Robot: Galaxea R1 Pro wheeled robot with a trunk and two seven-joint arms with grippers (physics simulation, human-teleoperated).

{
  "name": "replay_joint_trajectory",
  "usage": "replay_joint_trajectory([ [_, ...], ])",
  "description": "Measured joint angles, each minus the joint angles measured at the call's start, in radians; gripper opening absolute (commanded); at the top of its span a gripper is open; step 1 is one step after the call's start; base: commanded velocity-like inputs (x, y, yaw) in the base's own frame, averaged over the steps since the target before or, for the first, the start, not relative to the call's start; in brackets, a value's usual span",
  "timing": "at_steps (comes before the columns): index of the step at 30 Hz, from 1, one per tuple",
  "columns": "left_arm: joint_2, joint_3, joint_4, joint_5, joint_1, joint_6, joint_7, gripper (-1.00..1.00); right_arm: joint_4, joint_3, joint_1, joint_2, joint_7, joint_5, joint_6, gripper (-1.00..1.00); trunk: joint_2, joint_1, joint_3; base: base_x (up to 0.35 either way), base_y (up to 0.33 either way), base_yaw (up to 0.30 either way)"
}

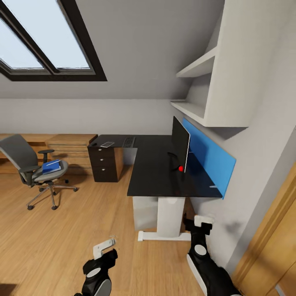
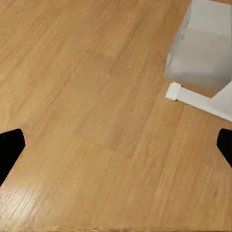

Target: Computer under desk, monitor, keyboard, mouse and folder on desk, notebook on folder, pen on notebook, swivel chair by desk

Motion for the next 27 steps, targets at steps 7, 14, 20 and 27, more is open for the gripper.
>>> replay_joint_trajectory([
  [7, -0.003, -0.085, 0.334, 0.002, 0.000, -0.249, -0.004, 1.00, 0.448, 0.000, 0.001, 0.012, 0.038, 0.001, -0.324, 1.00, 0.000, 0.000, 0.000, -0.005, 0.057, 0.000],
  [14, -0.003, -0.107, 0.648, -0.003, 0.000, -0.370, -0.228, 1.00, 0.777, -0.005, 0.000, 0.017, 0.293, 0.000, -0.565, 1.00, 0.000, 0.000, -0.001, -0.001, 0.305, 0.000],
  [20, -0.005, -0.111, 0.736, -0.003, 0.000, -0.380, -0.287, 1.00, 0.795, -0.013, 0.001, 0.017, 0.316, -0.001, -0.579, 1.00, 0.000, 0.000, -0.001, 0.070, 0.322, 0.000],
  [27, -0.009, -0.114, 0.745, -0.005, 0.000, -0.381, -0.291, 1.00, 0.796, -0.013, 0.001, 0.020, 0.318, -0.001, -0.581, 1.00, 0.000, -0.001, -0.001, 0.216, 0.280, 0.138],
])
